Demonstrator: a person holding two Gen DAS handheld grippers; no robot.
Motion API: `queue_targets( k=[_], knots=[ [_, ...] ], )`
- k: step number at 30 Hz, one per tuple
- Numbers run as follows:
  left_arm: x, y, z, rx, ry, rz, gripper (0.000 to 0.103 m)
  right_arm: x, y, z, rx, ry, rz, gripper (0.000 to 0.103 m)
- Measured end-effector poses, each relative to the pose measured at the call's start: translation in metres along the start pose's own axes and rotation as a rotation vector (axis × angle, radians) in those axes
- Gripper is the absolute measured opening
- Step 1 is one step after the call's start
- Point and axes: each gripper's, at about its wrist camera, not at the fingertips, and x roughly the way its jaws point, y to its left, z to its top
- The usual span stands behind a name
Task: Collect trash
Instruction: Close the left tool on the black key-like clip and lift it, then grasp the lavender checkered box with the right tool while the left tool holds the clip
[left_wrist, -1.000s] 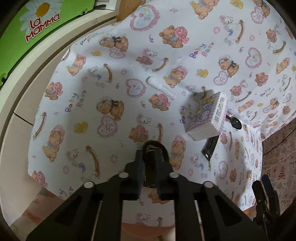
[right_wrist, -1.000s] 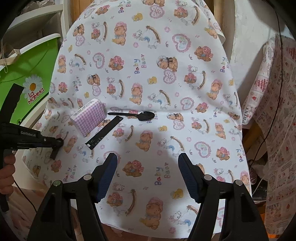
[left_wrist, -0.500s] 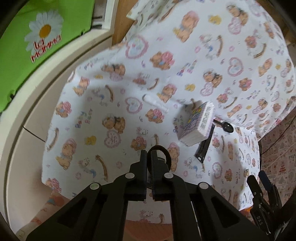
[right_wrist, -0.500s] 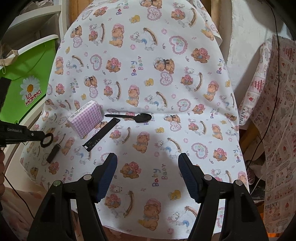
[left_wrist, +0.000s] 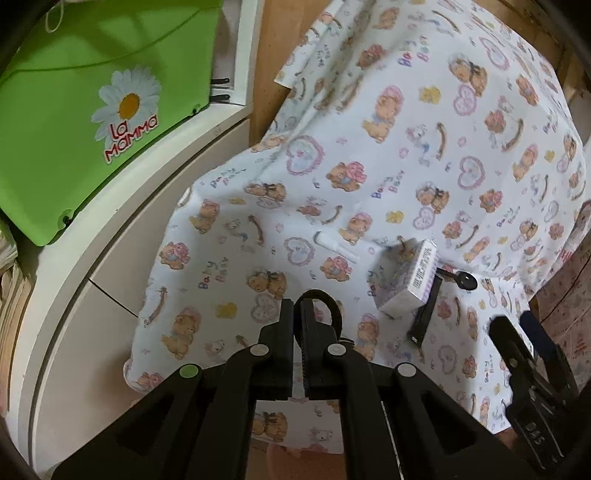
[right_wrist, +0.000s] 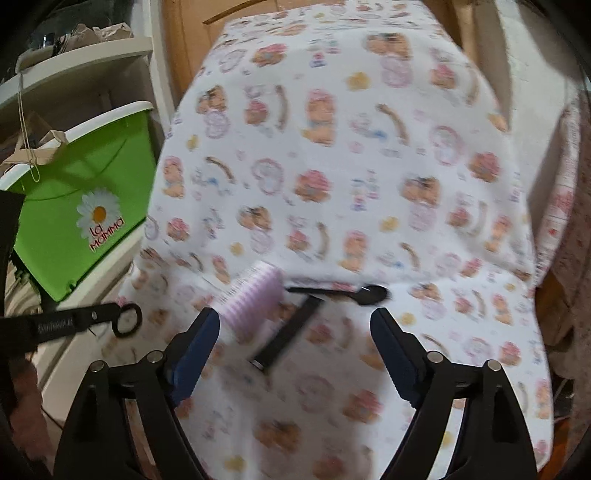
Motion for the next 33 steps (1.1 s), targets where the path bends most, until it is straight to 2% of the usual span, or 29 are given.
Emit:
queue_targets(
  k=[10, 15, 19, 21, 22, 23, 24, 28, 33],
  knots=[
    [0.005, 0.011, 0.004, -0.047, 0.007, 0.008, 0.003, 0.068, 0.048, 0.004, 0.019, 0.058, 0.009, 0.085],
    [0.006, 0.012, 0.006, -0.048, 0.002, 0.023, 0.003, 0.093, 0.059, 0.0, 0.021, 0.05, -0.075, 0.084],
    [0.009, 0.01, 0.006, -0.05, 0.012, 0.0, 0.003, 0.099, 0.055, -0.004, 0.052, 0.058, -0.056, 0.065],
    [0.009, 0.008, 0.006, -0.038, 0.009, 0.003, 0.003, 0.096, 0.052, -0.003, 0.051, 0.042, -0.04, 0.047],
    [0.008, 0.007, 0.005, -0.032, 0.008, 0.0, 0.003, 0.094, 0.051, -0.002, 0.039, 0.034, -0.044, 0.043],
    [0.008, 0.006, 0.005, -0.028, 0.008, -0.006, 0.003, 0.091, 0.049, -0.002, 0.022, 0.023, -0.056, 0.031],
    [0.007, 0.005, 0.004, -0.026, 0.01, -0.015, 0.003, 0.088, 0.047, -0.001, 0.009, 0.019, -0.067, 0.027],
    [0.006, 0.007, 0.003, -0.04, 0.026, -0.057, 0.003, 0.071, 0.028, 0.004, 0.067, 0.017, -0.016, 0.026],
    [0.005, 0.006, 0.001, -0.022, 0.037, -0.062, 0.003, 0.048, 0.003, 0.01, 0.105, 0.027, 0.041, 0.026]
  ],
)
